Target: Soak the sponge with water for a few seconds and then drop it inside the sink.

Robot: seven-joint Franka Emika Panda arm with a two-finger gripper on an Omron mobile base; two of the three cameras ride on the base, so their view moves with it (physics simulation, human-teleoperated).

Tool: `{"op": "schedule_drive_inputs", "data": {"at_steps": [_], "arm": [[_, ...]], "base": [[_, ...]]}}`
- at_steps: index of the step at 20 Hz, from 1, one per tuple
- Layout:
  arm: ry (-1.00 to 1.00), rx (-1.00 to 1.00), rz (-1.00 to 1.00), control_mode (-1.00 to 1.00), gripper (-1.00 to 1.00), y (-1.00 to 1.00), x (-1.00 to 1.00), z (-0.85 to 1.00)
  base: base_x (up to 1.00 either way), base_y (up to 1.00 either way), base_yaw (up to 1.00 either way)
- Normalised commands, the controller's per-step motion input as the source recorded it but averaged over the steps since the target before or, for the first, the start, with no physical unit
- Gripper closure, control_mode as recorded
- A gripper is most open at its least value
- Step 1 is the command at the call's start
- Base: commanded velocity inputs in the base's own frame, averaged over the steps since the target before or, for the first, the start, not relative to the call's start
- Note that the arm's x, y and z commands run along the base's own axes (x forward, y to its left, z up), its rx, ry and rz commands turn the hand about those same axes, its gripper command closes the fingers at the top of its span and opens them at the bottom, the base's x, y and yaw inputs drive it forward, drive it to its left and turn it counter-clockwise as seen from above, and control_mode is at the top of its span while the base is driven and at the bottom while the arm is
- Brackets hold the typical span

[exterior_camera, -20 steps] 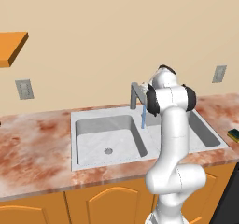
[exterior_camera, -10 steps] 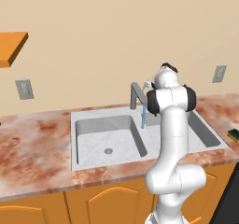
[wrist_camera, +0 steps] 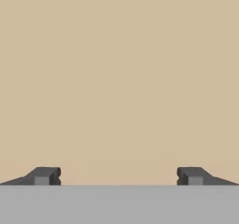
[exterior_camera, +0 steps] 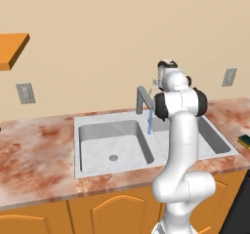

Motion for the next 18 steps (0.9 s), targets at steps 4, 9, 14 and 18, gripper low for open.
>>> {"op": "schedule_drive_inputs", "data": {"at_steps": [4,9,14,18], "arm": [[0.27,0.0,0.0,-1.0,-1.0,-0.15,-0.2,0.65],[0.13,0.04,0.0,-1.0,-1.0,-0.31,-0.32,0.75],[0.18,0.08,0.0,-1.0,-1.0,-0.33,-0.44,0.54],[0.27,0.07,0.0,-1.0,-1.0,-0.24,-0.47,0.27]], "base": [[0.0,0.0,0.0],[0.0,0.0,0.0],[0.0,0.0,0.0],[0.0,0.0,0.0]]}}
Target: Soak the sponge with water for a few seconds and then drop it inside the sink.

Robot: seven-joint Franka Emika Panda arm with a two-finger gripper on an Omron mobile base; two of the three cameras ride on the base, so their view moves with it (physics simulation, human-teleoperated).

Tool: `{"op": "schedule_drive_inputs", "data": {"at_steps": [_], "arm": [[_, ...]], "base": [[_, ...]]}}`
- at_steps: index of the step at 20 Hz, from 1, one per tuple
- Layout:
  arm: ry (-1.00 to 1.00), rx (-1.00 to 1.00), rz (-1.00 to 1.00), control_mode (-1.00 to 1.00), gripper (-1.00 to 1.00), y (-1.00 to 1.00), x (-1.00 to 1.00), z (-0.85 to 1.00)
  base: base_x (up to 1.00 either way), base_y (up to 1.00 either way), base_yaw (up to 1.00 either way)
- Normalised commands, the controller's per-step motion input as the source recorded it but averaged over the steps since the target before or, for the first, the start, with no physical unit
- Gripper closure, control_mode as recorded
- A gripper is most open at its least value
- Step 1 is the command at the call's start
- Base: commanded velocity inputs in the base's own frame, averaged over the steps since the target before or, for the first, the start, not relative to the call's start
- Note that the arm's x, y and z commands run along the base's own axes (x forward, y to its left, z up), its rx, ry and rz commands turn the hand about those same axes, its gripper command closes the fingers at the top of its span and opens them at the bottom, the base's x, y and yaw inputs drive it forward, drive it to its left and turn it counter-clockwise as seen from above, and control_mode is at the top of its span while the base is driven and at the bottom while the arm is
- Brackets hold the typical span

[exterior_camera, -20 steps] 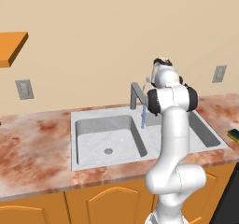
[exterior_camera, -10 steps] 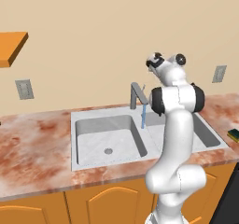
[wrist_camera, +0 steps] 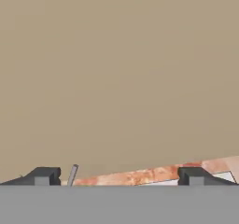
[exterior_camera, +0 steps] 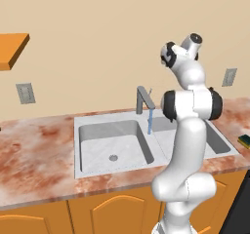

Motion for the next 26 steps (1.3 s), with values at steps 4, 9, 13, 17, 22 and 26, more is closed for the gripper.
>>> {"op": "schedule_drive_inputs", "data": {"at_steps": [4,9,13,17,22,26], "arm": [[0.36,0.06,0.0,-1.0,-1.0,-0.16,-0.45,0.09],[0.33,0.03,0.0,-1.0,-1.0,-0.04,-0.48,0.01],[0.09,0.03,0.0,-1.0,-1.0,0.0,-0.37,-0.08],[-0.08,0.0,0.0,-1.0,-1.0,-0.01,-0.15,-0.71],[-0.16,0.0,0.0,-1.0,-1.0,-0.09,-0.02,-0.93],[-0.08,0.0,0.0,-1.0,-1.0,-0.12,-0.24,-0.37]], "base": [[0.0,0.0,0.0],[0.0,0.0,0.0],[0.0,0.0,0.0],[0.0,0.0,0.0],[0.0,0.0,0.0],[0.0,0.0,0.0]]}}
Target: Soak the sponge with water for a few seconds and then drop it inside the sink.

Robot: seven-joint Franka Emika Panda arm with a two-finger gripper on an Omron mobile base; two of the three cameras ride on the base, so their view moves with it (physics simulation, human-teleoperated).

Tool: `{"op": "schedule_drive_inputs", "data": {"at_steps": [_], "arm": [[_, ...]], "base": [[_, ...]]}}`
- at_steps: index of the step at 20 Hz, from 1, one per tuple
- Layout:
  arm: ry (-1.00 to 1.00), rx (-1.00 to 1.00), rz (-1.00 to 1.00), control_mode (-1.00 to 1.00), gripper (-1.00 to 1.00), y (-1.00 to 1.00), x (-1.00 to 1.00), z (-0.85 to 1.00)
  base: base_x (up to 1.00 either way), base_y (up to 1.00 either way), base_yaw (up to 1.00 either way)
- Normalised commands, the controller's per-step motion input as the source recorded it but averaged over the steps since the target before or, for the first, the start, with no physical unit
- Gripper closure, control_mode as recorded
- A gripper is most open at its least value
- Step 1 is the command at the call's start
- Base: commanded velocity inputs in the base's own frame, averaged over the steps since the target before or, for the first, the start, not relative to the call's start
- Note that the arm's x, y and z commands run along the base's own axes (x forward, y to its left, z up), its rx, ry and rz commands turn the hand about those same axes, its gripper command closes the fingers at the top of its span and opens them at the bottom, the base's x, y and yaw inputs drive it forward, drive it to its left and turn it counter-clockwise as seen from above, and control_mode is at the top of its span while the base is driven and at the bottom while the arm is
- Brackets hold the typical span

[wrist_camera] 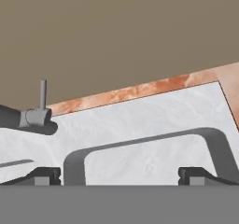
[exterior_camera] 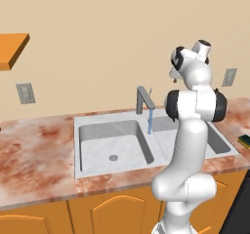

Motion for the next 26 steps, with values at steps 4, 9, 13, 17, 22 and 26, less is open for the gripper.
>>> {"op": "schedule_drive_inputs", "data": {"at_steps": [4,9,13,17,22,26], "arm": [[0.0,0.0,0.0,-1.0,-1.0,-0.16,-0.56,-0.01],[0.0,0.0,0.0,-1.0,-1.0,-0.16,-0.75,0.0],[0.0,0.0,0.0,-1.0,-1.0,-0.16,-0.64,0.0],[0.02,0.0,0.0,-1.0,-1.0,-0.1,-0.51,0.0],[0.02,-0.01,0.0,-1.0,-1.0,-0.05,-0.51,0.0],[0.01,-0.03,0.0,-1.0,-1.0,-0.01,-0.46,0.0]], "base": [[0.0,0.0,0.0],[0.0,0.0,0.0],[0.0,0.0,0.0],[0.0,0.0,0.0],[0.0,0.0,0.0],[0.0,0.0,0.0]]}}
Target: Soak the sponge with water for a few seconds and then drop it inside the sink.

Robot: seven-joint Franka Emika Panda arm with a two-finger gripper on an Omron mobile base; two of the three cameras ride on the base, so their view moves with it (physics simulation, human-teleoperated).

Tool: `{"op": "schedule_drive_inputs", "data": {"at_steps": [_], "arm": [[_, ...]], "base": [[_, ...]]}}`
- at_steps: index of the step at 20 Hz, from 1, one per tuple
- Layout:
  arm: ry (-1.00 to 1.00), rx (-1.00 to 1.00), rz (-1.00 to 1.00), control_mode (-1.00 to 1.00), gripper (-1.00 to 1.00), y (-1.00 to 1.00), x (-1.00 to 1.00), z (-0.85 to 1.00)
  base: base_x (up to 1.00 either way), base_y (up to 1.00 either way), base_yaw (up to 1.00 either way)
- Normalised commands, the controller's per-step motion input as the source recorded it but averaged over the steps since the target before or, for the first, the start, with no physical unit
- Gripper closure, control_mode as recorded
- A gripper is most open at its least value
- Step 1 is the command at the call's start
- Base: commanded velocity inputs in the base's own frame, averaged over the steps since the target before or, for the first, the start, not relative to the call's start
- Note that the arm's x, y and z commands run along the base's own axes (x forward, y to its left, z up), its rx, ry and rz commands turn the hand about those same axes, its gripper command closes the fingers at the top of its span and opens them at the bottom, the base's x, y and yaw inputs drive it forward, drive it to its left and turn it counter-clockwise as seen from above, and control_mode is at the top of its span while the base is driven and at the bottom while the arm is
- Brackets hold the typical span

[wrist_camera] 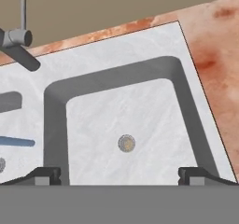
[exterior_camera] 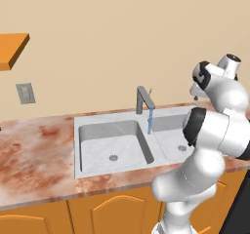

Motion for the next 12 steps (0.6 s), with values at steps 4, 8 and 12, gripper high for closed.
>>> {"op": "schedule_drive_inputs", "data": {"at_steps": [4,8,12], "arm": [[0.04,-0.04,0.0,-1.0,-1.0,-0.01,-0.42,0.0],[0.04,-0.05,0.0,-1.0,-1.0,-0.03,-0.39,0.0],[0.01,-0.04,0.0,-1.0,-1.0,-0.03,-0.34,0.0]], "base": [[0.0,0.0,0.0],[0.0,0.0,0.0],[0.0,0.0,0.0]]}}
